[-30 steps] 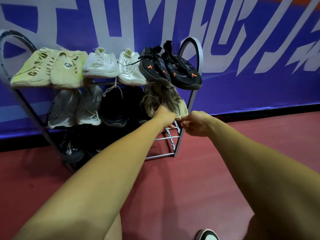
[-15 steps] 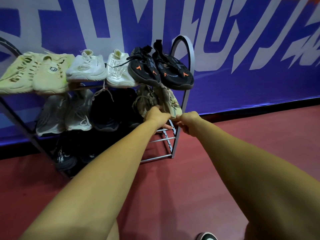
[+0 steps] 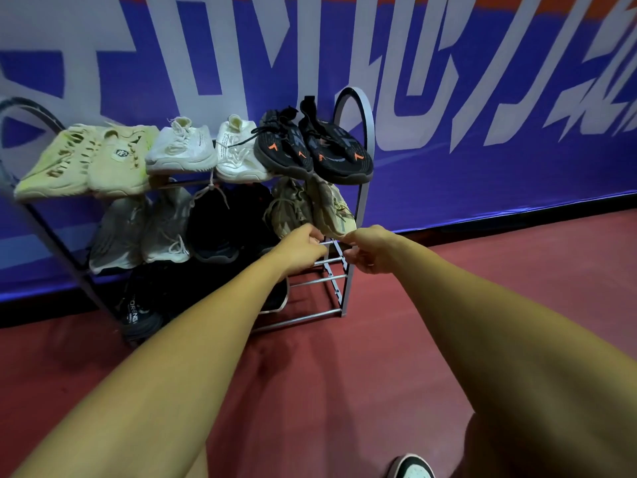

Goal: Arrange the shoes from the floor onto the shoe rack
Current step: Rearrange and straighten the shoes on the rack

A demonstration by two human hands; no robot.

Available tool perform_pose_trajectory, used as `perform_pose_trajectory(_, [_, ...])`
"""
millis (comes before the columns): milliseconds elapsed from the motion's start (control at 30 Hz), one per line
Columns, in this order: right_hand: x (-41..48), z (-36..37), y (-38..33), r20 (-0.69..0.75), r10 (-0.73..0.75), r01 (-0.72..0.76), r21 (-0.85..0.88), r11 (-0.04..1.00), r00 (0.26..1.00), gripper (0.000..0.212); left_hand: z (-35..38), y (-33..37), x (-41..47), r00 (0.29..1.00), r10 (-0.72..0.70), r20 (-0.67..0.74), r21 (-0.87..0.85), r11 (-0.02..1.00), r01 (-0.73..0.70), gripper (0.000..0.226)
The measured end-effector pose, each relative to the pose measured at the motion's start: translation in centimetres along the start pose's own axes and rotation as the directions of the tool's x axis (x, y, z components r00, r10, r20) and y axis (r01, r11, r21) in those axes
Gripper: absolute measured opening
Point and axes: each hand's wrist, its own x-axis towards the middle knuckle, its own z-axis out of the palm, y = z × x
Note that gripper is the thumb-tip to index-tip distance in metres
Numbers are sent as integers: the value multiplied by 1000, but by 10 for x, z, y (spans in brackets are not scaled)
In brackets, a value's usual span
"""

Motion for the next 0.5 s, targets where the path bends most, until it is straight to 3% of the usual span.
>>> perform_pose_trajectory(100, [-12, 9, -3, 23, -62, 63, -66, 996, 998, 7, -10, -5, -14, 1000, -13, -7, 64, 998, 13, 20])
perform_pose_trajectory(233, [-24, 38, -6, 84, -151, 165, -182, 969, 985, 19, -37, -14, -39, 997, -76, 4, 185, 980, 74, 13])
perform_pose_trajectory(333, [-29, 68, -12, 151, -192, 223, -232, 947, 970, 7, -62, -22, -58, 995, -97, -21, 242, 965, 99, 17])
perform_pose_trajectory(500, [-37, 116, -18, 239, -221, 288, -296, 911, 945, 5, -106, -49, -88, 992, -124, -38, 402, 906, 129, 26])
